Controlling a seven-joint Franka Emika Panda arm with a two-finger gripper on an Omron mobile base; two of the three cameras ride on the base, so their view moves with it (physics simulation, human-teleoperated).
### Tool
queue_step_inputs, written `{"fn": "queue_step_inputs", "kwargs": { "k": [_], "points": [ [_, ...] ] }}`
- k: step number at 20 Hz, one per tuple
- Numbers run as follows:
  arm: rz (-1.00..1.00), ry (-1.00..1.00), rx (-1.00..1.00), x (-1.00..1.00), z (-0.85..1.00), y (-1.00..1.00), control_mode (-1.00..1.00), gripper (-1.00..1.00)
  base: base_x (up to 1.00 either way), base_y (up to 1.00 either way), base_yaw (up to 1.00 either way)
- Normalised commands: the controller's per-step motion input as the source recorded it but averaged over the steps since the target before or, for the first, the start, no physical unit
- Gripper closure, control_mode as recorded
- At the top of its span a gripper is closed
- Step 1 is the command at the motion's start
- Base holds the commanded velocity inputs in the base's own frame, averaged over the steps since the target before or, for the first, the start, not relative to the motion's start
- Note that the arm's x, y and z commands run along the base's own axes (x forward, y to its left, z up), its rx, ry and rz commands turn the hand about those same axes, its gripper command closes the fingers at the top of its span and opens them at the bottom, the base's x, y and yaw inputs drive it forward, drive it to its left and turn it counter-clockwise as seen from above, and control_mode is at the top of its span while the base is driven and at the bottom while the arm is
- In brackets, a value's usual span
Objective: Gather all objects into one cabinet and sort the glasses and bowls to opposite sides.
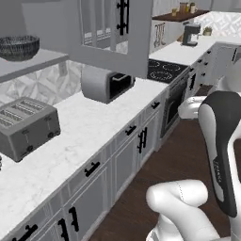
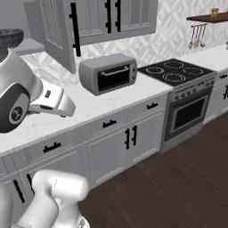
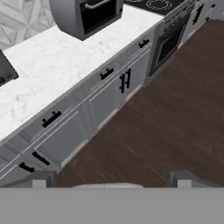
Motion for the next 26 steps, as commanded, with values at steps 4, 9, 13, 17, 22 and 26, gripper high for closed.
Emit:
{"fn": "queue_step_inputs", "kwargs": {
  "k": [4,9,13,17,22,26],
  "points": [
    [0.0,0.0,0.0,0.0,0.0,0.0,1.0,-1.0,0.0,-0.06,-0.75],
    [0.0,0.0,0.0,0.0,0.0,0.0,1.0,-1.0,0.04,-0.05,-0.54],
    [0.0,0.0,0.0,0.0,0.0,0.0,1.0,-1.0,0.16,-0.06,-0.29],
    [0.0,0.0,0.0,0.0,0.0,0.0,1.0,-1.0,0.21,-0.17,-0.25],
    [0.0,0.0,0.0,0.0,0.0,0.0,1.0,-1.0,0.28,-0.29,-0.23],
    [0.0,0.0,0.0,0.0,0.0,0.0,1.0,-1.0,0.62,-0.36,-0.21]
  ]
}}
